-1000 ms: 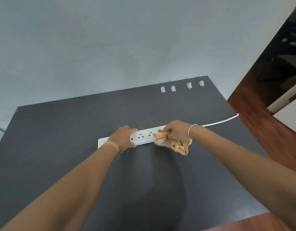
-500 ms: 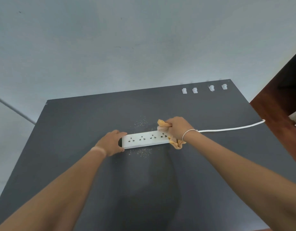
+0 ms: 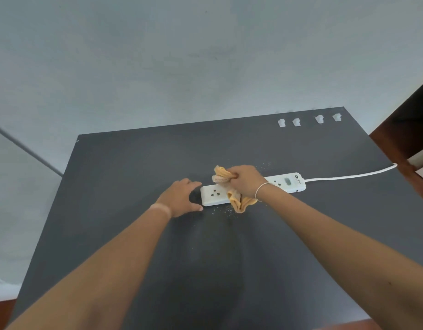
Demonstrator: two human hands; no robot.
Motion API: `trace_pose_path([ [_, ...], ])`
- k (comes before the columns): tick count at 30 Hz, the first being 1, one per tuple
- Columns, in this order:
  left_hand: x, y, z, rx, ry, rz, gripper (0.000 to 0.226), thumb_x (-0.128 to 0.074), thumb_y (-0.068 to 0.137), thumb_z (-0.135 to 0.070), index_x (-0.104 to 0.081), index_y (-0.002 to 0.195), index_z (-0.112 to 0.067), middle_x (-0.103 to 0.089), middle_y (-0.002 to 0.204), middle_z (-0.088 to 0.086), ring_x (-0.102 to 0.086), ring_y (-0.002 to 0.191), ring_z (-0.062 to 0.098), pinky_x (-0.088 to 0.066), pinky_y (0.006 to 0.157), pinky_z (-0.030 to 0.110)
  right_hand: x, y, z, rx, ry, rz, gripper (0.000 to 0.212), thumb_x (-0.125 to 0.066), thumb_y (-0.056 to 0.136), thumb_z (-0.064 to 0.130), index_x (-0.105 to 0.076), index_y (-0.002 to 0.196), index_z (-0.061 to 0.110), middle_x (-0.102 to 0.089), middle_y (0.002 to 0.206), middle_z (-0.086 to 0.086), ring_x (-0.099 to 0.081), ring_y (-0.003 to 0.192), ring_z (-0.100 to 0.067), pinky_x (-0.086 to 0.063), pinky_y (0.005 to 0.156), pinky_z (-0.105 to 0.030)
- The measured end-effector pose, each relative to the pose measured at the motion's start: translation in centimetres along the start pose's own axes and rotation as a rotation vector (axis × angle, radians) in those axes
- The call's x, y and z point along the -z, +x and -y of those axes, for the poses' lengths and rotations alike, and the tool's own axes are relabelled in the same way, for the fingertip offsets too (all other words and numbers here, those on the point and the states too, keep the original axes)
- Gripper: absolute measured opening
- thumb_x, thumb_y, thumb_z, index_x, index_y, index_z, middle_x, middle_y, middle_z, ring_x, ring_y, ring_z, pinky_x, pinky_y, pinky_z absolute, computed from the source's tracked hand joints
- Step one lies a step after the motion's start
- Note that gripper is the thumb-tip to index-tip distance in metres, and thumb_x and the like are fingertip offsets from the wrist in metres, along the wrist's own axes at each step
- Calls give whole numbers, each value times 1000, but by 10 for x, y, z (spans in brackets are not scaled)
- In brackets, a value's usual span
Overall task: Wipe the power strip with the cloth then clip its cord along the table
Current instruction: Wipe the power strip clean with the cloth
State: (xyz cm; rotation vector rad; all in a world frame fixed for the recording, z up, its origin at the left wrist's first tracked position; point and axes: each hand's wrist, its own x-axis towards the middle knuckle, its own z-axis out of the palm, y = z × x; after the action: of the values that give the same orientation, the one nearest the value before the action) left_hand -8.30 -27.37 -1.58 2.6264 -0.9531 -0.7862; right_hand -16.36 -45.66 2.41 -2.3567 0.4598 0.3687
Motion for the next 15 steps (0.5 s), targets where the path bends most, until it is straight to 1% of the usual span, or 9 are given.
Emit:
trace_pose_path([
  [2, -2, 2, -1, -23, -7, 3, 75, -69, 78, -39, -34, 142, -25, -44, 136, 2, -39, 129, 23, -39, 105, 38, -2, -1, 2, -6, -65, 90, 30, -41, 83, 1, -67, 93, 11, -57, 84, -4, -49, 79, -22, -39, 66, -26],
  [3, -3, 3, -1, -34, -7, 1, 74, -69, 77, -38, -35, 142, -24, -45, 135, 2, -39, 128, 23, -39, 105, 38, -4, -3, 3, -3, -106, 135, 32, -40, 82, 0, -68, 91, 14, -57, 84, -3, -49, 79, -22, -40, 69, -26],
  [4, -3, 4, -1, -44, -7, 1, 73, -69, 77, -38, -36, 142, -24, -45, 135, 2, -39, 127, 23, -39, 105, 37, -6, -4, 3, -8, -131, 139, 33, -40, 80, -1, -67, 82, 18, -57, 80, -3, -49, 78, -22, -40, 68, -27],
  [6, -4, 5, -1, -56, -19, 4, 72, -69, 77, -38, -37, 141, -24, -45, 134, 1, -39, 127, 23, -40, 104, 37, -4, -2, 0, -5, -185, 45, 29, -40, 80, -2, -58, 68, 17, -49, 66, -1, -47, 75, -24, -37, 59, -27],
  [9, -4, 7, -1, -64, -8, -12, 67, -68, 78, -38, -41, 138, -25, -47, 132, 0, -41, 124, 22, -41, 102, 38, 5, -2, -3, -62, -413, 24, 23, -41, 80, -3, -53, 66, 11, -45, 61, -3, -50, 71, -27, -35, 52, -26],
  [11, -2, 8, 0, -63, 16, -35, 62, -67, 78, -38, -44, 134, -26, -48, 131, 0, -42, 123, 22, -43, 100, 38, 18, -4, -9, -132, -502, -54, 25, -41, 82, -4, -57, 72, 11, -48, 68, -3, -58, 76, -31, -44, 62, -29],
  [13, -2, 9, 0, -60, 22, -37, 64, -67, 78, -40, -43, 136, -26, -48, 132, 0, -42, 123, 22, -43, 101, 39, 32, -2, -19, -165, -495, -177, 26, -40, 84, -4, -62, 90, 8, -53, 87, -7, -62, 87, -32, -48, 76, -35],
  [14, -2, 9, -1, -64, 24, -36, 69, -67, 77, -42, -40, 138, -26, -46, 134, 0, -41, 125, 23, -42, 101, 39, 34, -1, -21, -170, -483, -194, 26, -40, 84, -3, -62, 92, 8, -57, 94, -11, -62, 91, -31, -49, 79, -36],
  [15, -3, 10, -3, -69, 27, -33, 73, -68, 76, -43, -37, 140, -26, -45, 135, 0, -40, 126, 23, -42, 102, 40, 31, -1, -20, -166, -466, -158, 26, -40, 84, -3, -63, 92, 8, -60, 96, -13, -63, 95, -31, -49, 80, -35],
])
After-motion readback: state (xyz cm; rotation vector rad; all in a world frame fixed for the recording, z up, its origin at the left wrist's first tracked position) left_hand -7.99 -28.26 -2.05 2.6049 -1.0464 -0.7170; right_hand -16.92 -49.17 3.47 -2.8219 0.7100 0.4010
